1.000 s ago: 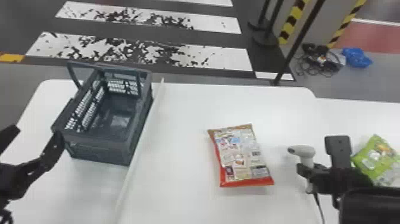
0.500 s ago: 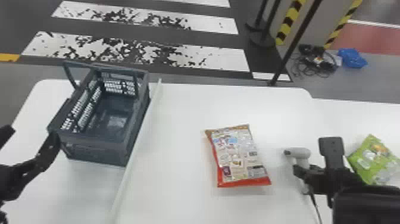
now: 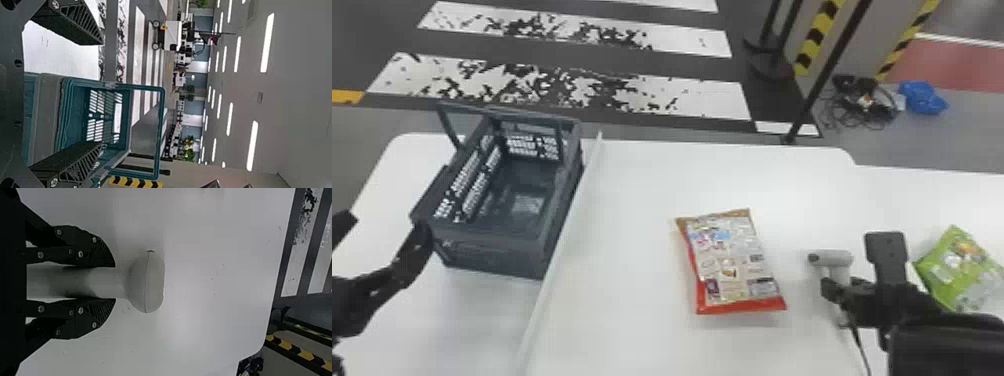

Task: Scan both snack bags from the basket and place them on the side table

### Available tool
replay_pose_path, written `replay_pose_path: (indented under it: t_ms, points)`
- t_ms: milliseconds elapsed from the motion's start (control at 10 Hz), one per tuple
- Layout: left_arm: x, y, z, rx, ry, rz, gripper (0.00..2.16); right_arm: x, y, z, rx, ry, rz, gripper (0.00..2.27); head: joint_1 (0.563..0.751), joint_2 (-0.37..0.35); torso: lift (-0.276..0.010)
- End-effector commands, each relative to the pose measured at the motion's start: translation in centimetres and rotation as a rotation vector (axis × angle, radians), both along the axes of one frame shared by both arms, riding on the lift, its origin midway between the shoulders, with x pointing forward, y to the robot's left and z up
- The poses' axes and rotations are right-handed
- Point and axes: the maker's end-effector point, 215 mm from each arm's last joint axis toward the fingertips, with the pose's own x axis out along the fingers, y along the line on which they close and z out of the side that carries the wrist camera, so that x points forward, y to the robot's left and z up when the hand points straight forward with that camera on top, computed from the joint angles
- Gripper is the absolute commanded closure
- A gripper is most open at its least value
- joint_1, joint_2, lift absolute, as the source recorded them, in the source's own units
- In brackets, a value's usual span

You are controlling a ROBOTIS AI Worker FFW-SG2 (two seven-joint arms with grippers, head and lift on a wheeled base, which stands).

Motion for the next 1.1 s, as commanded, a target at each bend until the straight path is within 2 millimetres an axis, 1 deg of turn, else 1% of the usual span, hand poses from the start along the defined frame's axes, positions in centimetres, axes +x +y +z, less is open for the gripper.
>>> replay_pose_path:
  t_ms: [0, 200, 400, 500, 600, 700, 800, 900, 1000]
  points:
    - [0.0, 0.0, 0.0, 0.001, -0.002, 0.000, 0.09, 0.0, 0.0, 0.3, -0.007, -0.007, -0.006, 0.01, 0.695, -0.152, -0.075]
    - [-0.2, 0.1, -0.1, 0.002, 0.003, 0.001, 0.09, -0.3, 0.3, 1.8, -0.013, -0.036, -0.010, 0.03, 0.695, -0.153, -0.075]
    - [-0.1, 0.1, 0.0, 0.001, 0.000, 0.002, 0.09, -0.8, 1.3, 4.1, 0.023, -0.081, -0.014, 0.04, 0.695, -0.149, -0.075]
    - [-0.2, 0.0, -0.1, -0.001, 0.001, 0.002, 0.09, -0.9, 2.7, 5.1, 0.079, -0.100, 0.003, 0.04, 0.695, -0.143, -0.075]
    - [-0.2, 0.1, -0.2, -0.001, 0.003, 0.003, 0.09, -1.1, 4.7, 5.5, 0.182, -0.105, 0.020, 0.04, 0.695, -0.129, -0.075]
    - [-0.2, 0.1, -0.1, 0.000, 0.002, 0.004, 0.09, -0.8, 6.9, 5.9, 0.299, -0.118, 0.047, 0.04, 0.695, -0.100, -0.075]
    - [-0.2, 0.2, -0.1, 0.001, 0.002, 0.005, 0.09, -0.5, 8.6, 6.1, 0.373, -0.117, 0.071, 0.04, 0.695, -0.081, -0.075]
    - [-0.2, 0.2, -0.1, 0.001, 0.002, 0.005, 0.09, -0.3, 9.8, 6.1, 0.416, -0.113, 0.093, 0.04, 0.695, -0.048, -0.075]
    - [-0.2, 0.2, -0.1, 0.001, 0.001, 0.005, 0.09, -0.3, 11.2, 5.6, 0.455, -0.089, 0.109, 0.04, 0.695, -0.023, -0.075]
